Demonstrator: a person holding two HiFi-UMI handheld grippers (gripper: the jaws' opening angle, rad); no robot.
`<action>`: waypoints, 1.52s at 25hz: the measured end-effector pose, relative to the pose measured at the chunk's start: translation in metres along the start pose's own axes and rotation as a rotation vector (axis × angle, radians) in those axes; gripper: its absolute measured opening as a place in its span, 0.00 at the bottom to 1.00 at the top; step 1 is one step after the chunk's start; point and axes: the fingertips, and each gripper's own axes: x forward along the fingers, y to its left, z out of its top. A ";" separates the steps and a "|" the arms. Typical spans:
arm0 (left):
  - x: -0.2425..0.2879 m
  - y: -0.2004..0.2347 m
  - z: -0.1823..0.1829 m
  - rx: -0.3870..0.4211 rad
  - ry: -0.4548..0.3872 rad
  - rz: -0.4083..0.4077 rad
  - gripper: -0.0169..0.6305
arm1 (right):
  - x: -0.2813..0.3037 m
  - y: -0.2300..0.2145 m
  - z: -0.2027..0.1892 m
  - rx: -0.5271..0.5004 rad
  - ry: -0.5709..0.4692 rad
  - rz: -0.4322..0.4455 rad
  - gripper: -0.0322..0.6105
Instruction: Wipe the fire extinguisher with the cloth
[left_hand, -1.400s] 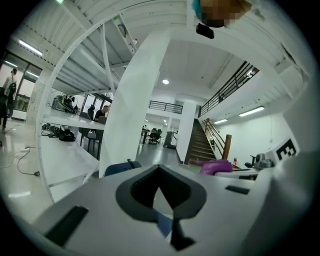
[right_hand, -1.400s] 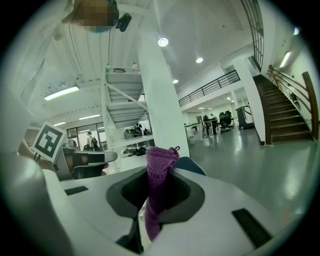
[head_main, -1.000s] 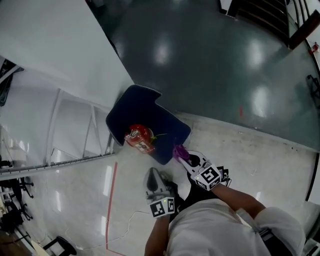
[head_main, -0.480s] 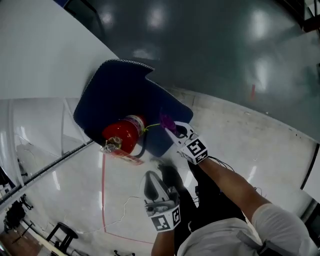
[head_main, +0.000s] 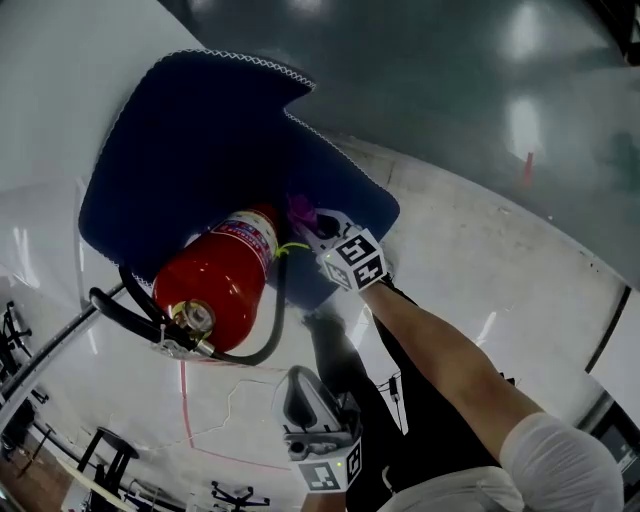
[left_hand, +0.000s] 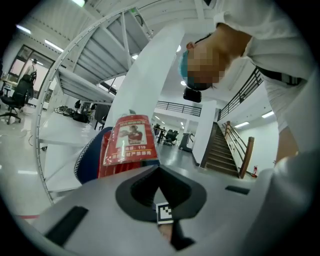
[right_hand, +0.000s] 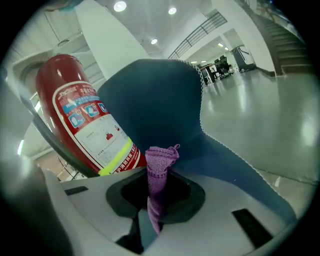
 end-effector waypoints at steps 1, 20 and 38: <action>0.000 0.002 -0.003 0.000 0.006 -0.003 0.03 | 0.007 0.000 -0.003 0.008 0.008 0.008 0.14; -0.021 0.009 0.003 -0.027 0.027 0.003 0.03 | -0.010 0.063 0.025 0.035 -0.031 0.308 0.14; -0.070 -0.001 0.088 0.008 -0.023 0.051 0.03 | -0.085 0.136 0.121 -0.048 -0.095 0.350 0.14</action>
